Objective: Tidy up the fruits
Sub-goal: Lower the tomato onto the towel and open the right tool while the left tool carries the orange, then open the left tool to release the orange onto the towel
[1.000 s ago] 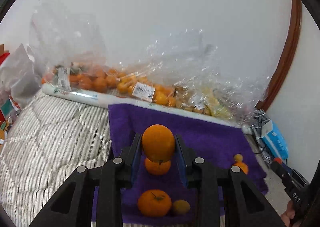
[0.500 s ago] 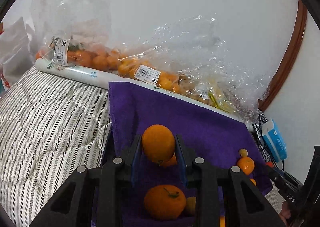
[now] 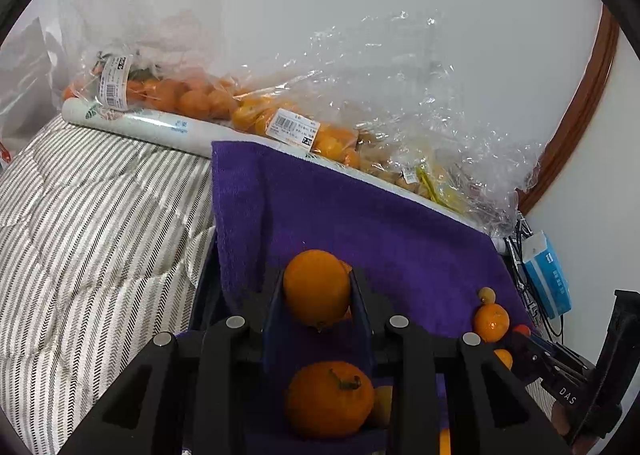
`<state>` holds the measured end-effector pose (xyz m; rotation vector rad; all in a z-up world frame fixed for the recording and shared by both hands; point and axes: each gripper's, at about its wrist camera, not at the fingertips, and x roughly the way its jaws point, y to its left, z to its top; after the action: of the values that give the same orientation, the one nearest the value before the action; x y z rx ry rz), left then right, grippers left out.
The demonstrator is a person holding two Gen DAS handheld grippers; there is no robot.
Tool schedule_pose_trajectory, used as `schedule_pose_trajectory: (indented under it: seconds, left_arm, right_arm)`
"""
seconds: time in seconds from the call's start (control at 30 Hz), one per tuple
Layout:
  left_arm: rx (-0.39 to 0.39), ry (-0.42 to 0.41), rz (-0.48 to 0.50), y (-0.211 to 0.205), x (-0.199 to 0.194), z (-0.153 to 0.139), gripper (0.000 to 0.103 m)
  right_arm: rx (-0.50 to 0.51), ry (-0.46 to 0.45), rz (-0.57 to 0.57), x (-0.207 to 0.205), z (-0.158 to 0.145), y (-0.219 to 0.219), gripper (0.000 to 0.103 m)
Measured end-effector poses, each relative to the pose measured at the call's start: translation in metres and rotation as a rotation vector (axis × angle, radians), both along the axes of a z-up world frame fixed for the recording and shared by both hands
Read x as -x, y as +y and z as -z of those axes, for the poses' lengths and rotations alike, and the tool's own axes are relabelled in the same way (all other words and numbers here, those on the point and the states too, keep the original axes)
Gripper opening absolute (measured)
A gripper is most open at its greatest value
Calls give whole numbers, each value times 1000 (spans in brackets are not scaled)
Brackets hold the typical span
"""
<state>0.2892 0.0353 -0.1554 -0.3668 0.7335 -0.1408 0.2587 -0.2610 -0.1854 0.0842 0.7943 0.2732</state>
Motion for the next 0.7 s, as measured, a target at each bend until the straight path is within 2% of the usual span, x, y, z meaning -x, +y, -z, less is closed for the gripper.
schedule_pose_trajectory:
  seconds: [0.07,0.17,0.23,0.37,0.53,0.7]
  left_arm:
    - [7,0,8,-1,1,-1,30]
    - [7,1,27,-5,2,-2,30]
    - [3,1,35,-8,3,-2,30]
    - [-7,9,49,-13,2,0,30]
    - [-44,5,51,-19,1,0,31]
    - [-45,5,43,-19,1,0,33]
  right_arm:
    - [-1,-11,-3,2,-2,0,28]
    - [-6,-51,7,7,-9,-1,38]
    - [-26,-75,10,10,-14,-4,50]
    - [-42,-87,12,13,-18,-4,52]
    - [-13,-109,1,19,-20,3,52]
    - [4,-137,12,24,-21,7,52]
